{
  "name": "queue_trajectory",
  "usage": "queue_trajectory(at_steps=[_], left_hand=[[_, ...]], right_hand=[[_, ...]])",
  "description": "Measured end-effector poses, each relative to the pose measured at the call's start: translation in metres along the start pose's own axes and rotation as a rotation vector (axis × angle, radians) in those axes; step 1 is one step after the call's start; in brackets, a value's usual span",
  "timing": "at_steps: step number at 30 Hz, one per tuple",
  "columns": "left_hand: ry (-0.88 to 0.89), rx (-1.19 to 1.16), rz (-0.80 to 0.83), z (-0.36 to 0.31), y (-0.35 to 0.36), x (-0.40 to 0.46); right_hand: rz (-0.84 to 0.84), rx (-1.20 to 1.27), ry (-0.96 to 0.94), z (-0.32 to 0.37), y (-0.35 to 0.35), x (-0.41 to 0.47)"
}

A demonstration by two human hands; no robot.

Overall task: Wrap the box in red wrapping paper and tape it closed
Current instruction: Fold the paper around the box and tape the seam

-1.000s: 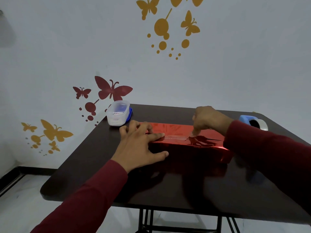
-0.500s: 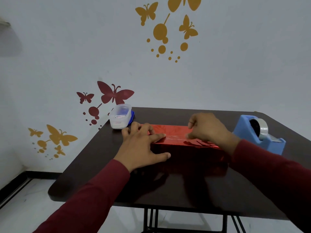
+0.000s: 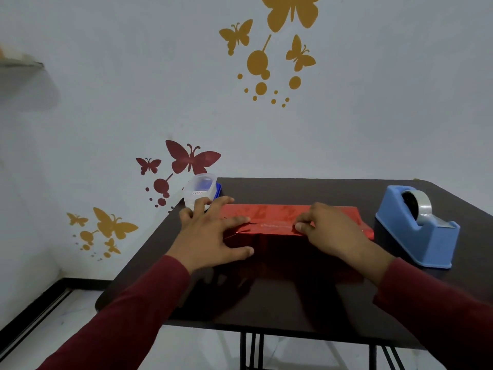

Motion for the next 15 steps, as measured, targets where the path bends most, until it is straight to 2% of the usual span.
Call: queue_trajectory(at_steps=[6,10,15], left_hand=[[0.087,-0.101,-0.03,-0.042,-0.007,0.003],[0.274,-0.192,-0.037,-0.113,0.0,0.013],[0.462,-0.265,0.06,-0.221,0.007,0.025]], right_hand=[[-0.201,0.131,0.028,-0.009,-0.024,-0.032],[-0.366,0.188,0.181,-0.039,-0.058,-0.073],[-0.556,0.069,0.424,-0.09,-0.1,-0.121]])
Point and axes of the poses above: each hand's wrist, its own x-axis towards the middle knuckle, its own y-axis out of the palm, z = x × y, the point moved 3 cm from there along x, towards the middle knuckle, and after that the axes turned 15 degrees about -y, right-handed, at the moved point
